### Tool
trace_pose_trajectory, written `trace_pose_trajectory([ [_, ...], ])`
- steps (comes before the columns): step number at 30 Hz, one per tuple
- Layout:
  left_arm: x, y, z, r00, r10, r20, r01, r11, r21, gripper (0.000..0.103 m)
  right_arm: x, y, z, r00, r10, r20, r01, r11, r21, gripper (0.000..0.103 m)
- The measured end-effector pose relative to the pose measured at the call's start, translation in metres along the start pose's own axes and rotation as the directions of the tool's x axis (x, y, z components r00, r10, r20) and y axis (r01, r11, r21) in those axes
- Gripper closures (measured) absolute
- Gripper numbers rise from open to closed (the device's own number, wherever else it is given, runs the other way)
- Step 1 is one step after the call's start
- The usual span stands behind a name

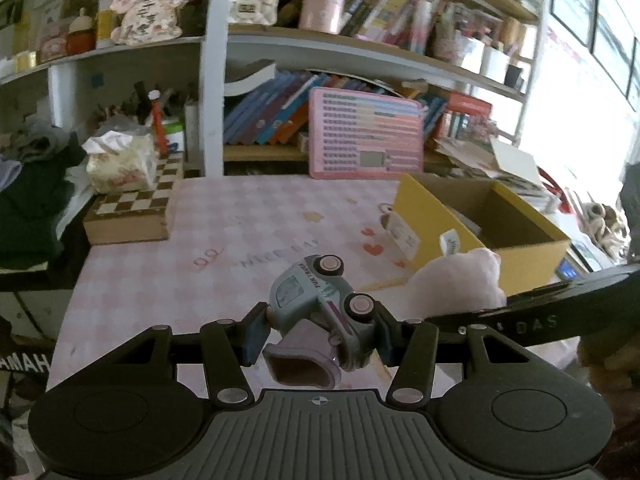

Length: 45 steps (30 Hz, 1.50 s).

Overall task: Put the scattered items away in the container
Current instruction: 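Carry the plush pig in the right gripper toward the yellow box while the left carries the toy car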

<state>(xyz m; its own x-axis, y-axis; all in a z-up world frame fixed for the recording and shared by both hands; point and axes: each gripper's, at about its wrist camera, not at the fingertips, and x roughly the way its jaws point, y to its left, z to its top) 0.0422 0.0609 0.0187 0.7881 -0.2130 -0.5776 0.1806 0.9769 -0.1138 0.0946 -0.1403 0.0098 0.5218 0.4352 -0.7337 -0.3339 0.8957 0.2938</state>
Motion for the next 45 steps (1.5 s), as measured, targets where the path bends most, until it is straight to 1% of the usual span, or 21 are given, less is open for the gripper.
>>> trace_pose_trajectory([
  [3, -0.011, -0.008, -0.009, 1.000, -0.019, -0.006, 0.019, 1.000, 0.024, 0.051, -0.008, 0.002, -0.013, 1.000, -0.009, 0.007, 0.008, 1.000, 0.014, 0.044],
  [8, -0.027, -0.016, -0.021, 0.999, -0.047, -0.013, 0.047, 0.998, 0.043, 0.051, -0.021, 0.010, -0.035, 1.000, -0.028, 0.013, 0.028, 1.000, 0.001, 0.044],
  [13, -0.031, -0.027, -0.028, 0.996, -0.086, -0.034, 0.088, 0.994, 0.066, 0.051, -0.034, 0.010, -0.052, 0.998, -0.059, 0.024, 0.058, 0.998, 0.015, 0.044],
  [18, -0.029, -0.039, -0.029, 0.990, -0.133, -0.046, 0.136, 0.987, 0.087, 0.051, -0.048, 0.000, -0.065, 0.994, -0.103, 0.023, 0.101, 0.994, 0.051, 0.044],
  [27, -0.014, -0.069, -0.028, 0.966, -0.244, -0.088, 0.255, 0.956, 0.142, 0.051, -0.075, -0.030, -0.085, 0.977, -0.212, 0.016, 0.207, 0.967, 0.151, 0.044],
  [34, 0.000, -0.106, -0.021, 0.943, -0.312, -0.118, 0.329, 0.927, 0.181, 0.051, -0.095, -0.060, -0.090, 0.964, -0.266, 0.013, 0.258, 0.945, 0.203, 0.044],
  [38, 0.009, -0.125, -0.019, 0.932, -0.338, -0.133, 0.359, 0.912, 0.197, 0.051, -0.104, -0.077, -0.092, 0.957, -0.289, 0.010, 0.279, 0.932, 0.233, 0.044],
  [45, 0.027, -0.152, -0.010, 0.921, -0.364, -0.140, 0.387, 0.896, 0.217, 0.051, -0.114, -0.108, -0.091, 0.948, -0.318, 0.016, 0.302, 0.915, 0.269, 0.044],
])
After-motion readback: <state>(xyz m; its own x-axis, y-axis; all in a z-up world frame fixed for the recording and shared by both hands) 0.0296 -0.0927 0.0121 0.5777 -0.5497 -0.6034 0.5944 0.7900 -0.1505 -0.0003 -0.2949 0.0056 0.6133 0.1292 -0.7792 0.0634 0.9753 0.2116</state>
